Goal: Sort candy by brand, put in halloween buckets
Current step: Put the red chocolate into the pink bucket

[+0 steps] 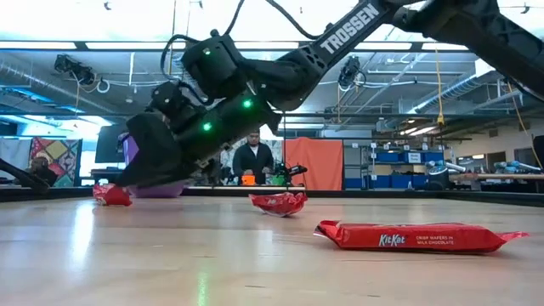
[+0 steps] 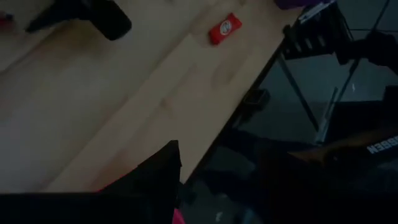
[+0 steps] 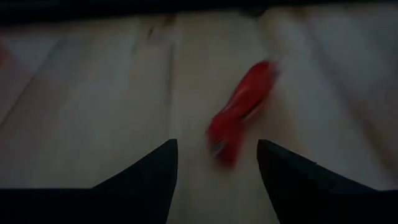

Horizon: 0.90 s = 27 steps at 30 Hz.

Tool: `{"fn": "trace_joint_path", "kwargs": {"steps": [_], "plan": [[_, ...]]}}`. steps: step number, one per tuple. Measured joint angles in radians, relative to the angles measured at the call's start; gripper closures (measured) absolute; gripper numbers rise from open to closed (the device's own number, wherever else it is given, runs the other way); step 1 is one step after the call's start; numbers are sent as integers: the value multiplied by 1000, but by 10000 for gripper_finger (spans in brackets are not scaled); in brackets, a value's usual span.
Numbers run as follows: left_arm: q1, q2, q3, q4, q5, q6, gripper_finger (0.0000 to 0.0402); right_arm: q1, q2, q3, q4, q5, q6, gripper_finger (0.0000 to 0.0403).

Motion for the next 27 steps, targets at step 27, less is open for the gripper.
{"fn": "trace_joint_path", "kwargs": {"steps": [27], "plan": [[8, 0, -1, 115, -184, 2, 195, -47, 164, 204, -13, -113, 21, 227]]}}
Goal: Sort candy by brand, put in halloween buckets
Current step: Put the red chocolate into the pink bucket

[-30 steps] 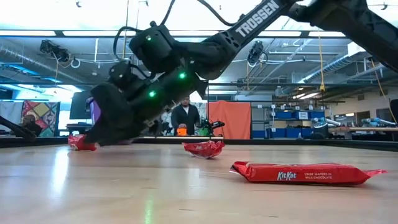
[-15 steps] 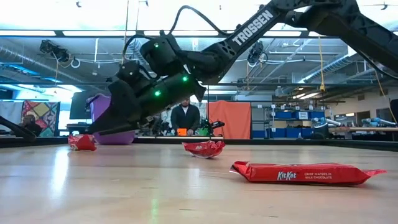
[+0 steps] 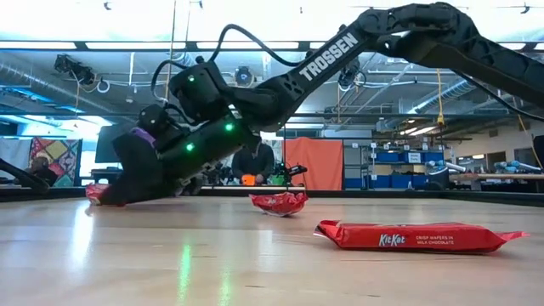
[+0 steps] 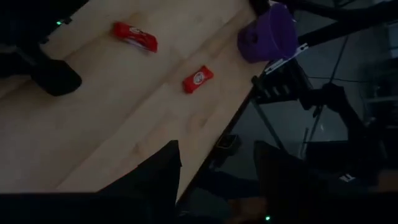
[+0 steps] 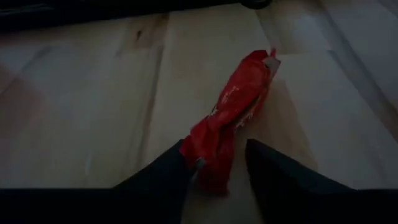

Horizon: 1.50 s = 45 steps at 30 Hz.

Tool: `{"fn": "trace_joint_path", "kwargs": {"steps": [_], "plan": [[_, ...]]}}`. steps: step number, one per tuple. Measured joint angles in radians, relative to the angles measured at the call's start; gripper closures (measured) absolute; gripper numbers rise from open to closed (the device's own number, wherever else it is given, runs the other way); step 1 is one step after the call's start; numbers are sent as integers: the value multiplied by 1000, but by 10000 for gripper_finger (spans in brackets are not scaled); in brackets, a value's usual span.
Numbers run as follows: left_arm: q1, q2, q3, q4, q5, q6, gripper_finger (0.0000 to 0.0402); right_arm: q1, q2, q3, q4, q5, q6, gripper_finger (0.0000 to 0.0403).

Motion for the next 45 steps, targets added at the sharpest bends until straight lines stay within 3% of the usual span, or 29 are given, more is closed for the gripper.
{"fn": "trace_joint_path", "kwargs": {"steps": [5, 8, 12, 17, 30, 35, 41, 45], "plan": [[0, 1, 0, -42, -1, -2, 195, -6, -11, 1, -46, 0, 1, 318], [-1, 15, -1, -127, -68, 11, 195, -7, -31, 1, -80, -31, 0, 376], [13, 27, -2, -267, -137, 6, 195, 4, -87, 0, -170, -48, 1, 371], [59, 10, -2, -352, -144, -12, 195, 31, -192, 0, -284, -14, -96, 376], [72, -8, -2, -364, -46, 618, 195, 73, -479, 0, -533, -134, -363, 373], [89, 5, -2, -356, -101, 741, 192, 81, -551, 1, -522, -180, -364, 375], [90, 3, -2, -258, -257, 865, 175, 83, -562, 1, -523, -158, -373, 372], [91, 3, -2, -218, -264, 947, 168, 85, -562, 1, -517, -155, -373, 372]]}}
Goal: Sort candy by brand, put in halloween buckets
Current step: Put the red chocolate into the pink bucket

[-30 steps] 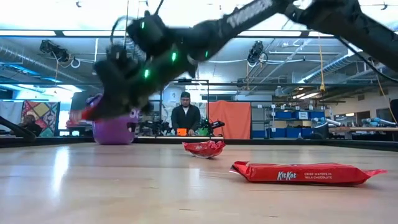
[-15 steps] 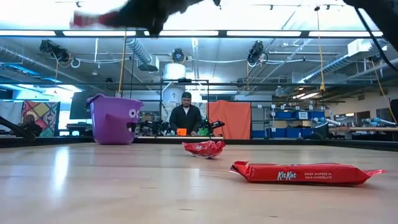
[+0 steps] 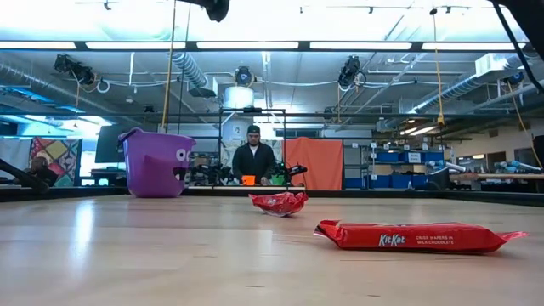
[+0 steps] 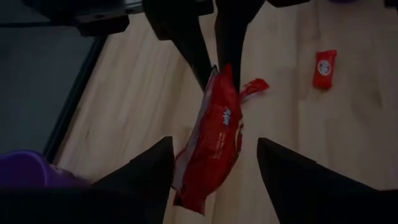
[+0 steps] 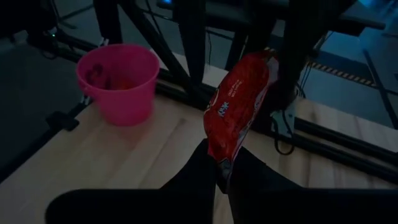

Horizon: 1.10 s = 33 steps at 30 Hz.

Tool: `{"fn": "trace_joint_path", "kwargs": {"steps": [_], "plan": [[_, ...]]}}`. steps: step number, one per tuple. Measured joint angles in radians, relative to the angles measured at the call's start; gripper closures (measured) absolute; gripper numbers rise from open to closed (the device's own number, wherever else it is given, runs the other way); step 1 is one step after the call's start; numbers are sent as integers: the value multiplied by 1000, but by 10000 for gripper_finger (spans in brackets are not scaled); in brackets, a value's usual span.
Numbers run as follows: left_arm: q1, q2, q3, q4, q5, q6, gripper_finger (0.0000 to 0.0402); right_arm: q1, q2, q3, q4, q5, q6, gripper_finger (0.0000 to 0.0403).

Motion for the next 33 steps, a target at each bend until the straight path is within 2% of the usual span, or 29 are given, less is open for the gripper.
{"fn": "trace_joint_path", "kwargs": {"steps": [3, 6, 16, 18, 22, 26, 29, 33], "plan": [[0, 0, 0, 2, 8, -3, 180, 1, 0, 0, 10, 0, 0, 372], [0, 0, 0, 1, 10, -6, 209, 1, 0, 0, 9, 0, 0, 372], [1, 0, 0, -40, 81, -133, 381, 3, 3, 0, 19, 3, 33, 364], [1, -2, 0, -45, 90, -138, 390, 3, 3, 0, 19, 3, 43, 352], [-1, -3, 0, -56, 102, -140, 379, 3, 3, 0, 25, -1, 70, 322], [0, -3, 8, -80, 116, -194, 386, 3, 3, 0, -14, -1, 169, 294], [0, -3, 23, -135, 196, -300, 394, 3, 2, -9, -119, -1, 218, 281], [-32, -3, 23, -183, 368, -466, 394, -1, 0, -96, -219, -1, 221, 278]]}}
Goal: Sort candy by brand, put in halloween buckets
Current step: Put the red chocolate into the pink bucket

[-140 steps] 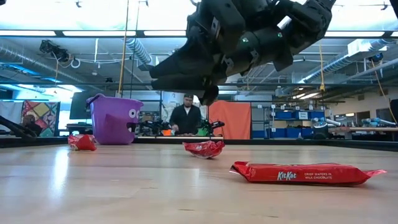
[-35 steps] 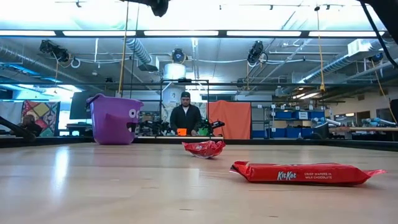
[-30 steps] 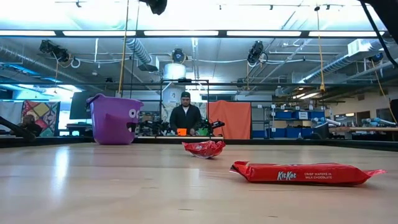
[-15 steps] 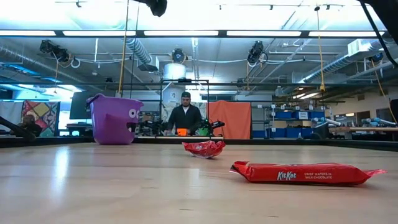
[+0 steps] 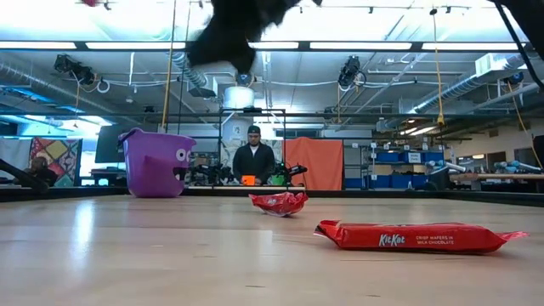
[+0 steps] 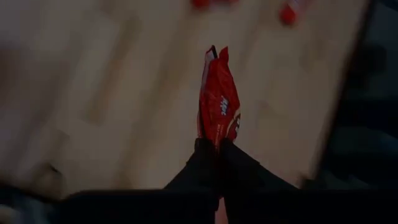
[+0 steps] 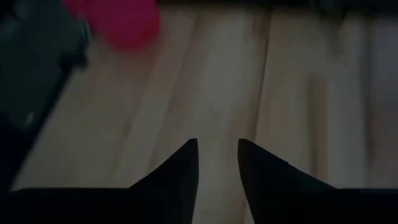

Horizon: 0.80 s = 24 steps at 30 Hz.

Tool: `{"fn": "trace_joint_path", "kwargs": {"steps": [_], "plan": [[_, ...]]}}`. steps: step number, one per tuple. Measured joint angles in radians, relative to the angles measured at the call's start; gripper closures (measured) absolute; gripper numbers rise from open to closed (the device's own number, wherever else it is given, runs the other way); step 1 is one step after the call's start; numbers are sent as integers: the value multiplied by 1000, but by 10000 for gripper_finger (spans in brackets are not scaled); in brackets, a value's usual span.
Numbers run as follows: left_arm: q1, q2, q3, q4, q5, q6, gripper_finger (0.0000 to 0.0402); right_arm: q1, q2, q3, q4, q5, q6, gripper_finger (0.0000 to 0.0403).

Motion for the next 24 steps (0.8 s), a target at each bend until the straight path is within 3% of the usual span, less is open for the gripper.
{"fn": "trace_joint_path", "kwargs": {"steps": [6, 12, 18, 24], "plan": [[-151, 1, -4, 28, 195, -220, 394, 0, 2, -158, -18, -49, 32, 277], [-302, 46, -4, 93, 220, -455, 395, -2, 2, -218, -16, -24, 283, 277], [-404, 185, -4, 160, 311, -431, 395, 1, 2, -232, -18, -18, 420, 277], [-465, 269, -5, 227, 311, -422, 393, 33, 2, -232, -17, -17, 500, 277]]}}
